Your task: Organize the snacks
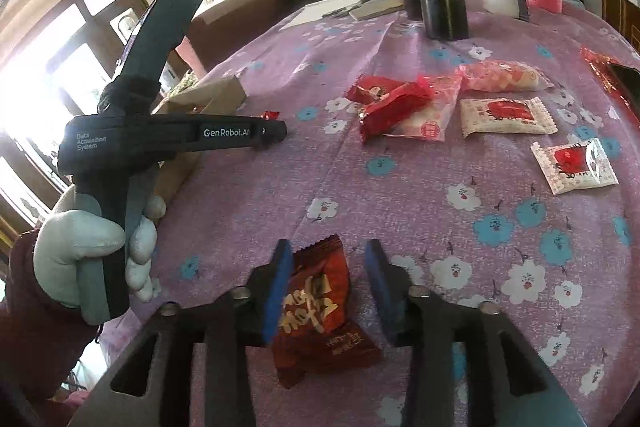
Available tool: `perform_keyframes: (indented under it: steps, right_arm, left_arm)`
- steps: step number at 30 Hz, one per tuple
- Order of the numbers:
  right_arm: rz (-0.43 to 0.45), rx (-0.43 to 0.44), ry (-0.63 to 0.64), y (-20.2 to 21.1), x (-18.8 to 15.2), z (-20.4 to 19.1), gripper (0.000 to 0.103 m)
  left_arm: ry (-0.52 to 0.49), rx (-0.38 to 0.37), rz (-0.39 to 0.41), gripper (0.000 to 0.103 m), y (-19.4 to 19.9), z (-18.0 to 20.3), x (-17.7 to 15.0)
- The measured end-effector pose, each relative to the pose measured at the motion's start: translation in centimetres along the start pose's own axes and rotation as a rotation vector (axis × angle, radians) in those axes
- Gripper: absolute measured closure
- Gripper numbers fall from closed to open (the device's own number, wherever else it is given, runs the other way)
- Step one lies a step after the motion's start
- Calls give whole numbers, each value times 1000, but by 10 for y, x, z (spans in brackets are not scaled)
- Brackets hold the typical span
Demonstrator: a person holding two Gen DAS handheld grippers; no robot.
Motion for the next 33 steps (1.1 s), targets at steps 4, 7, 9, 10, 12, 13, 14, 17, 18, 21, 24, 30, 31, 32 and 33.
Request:
perform_keyframes:
  steps: [4, 7, 9, 10, 12, 13, 14, 17, 18, 21, 24, 30, 31, 32, 33]
  right_arm:
    - [-8, -3, 57, 0, -4, -10, 36]
    - [-26, -51, 132, -6, -10, -23, 36]
    - [-32, -107, 175, -10, -13, -30, 40]
    - [-31, -145, 194, -12, -14, -32, 44]
    - [-33, -215, 228, -14, -15, -36, 54]
    - [-40, -233, 244, -14, -17, -38, 54]
    - [-43, -244, 249, -14, -18, -39, 56]
    - [-51, -246, 232, -8, -21, -35, 63]
    - [-47, -245, 222, -6, -21, -34, 68]
    - [-26, -223, 171, 8, -14, -31, 82]
    - [-7, -221, 157, 17, -8, -34, 87]
    - [-35, -258, 211, 15, -14, -36, 37]
    - [-46, -276, 222, 11, -16, -36, 38]
    - [-61, -283, 231, 7, -18, -36, 38]
    - [-75, -290, 242, 3, -21, -37, 38]
  left_arm:
    - [34, -65, 42, 78, 24, -6, -6]
    - [56, -115, 90, 78, 49, -10, -11]
    - [76, -143, 120, 77, 65, -18, -16]
    - [89, -155, 136, 77, 74, -23, -20]
    - [108, -172, 153, 77, 87, -34, -26]
    - [118, -174, 161, 77, 92, -40, -29]
    - [131, -173, 170, 77, 97, -48, -32]
    - [179, -172, 192, 77, 114, -79, -48]
    - [193, -165, 198, 77, 116, -86, -51]
    - [240, -146, 213, 77, 124, -115, -66]
    - [284, -129, 219, 77, 129, -138, -82]
    - [328, -128, 232, 77, 133, -161, -103]
    - [333, -131, 233, 77, 133, -163, -106]
    - [337, -135, 234, 77, 133, -165, -108]
    - [340, -137, 234, 77, 132, -167, -109]
Point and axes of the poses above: each gripper's, at about its wrist camera, not at the fingertips, and y roughly against the way its jaws point, z to its right, x to its top, the point moved 2 cm from there along -y, roughly the way its jaws point, and after that the axes turned 11 degrees about -y, right-handed, at the moved point
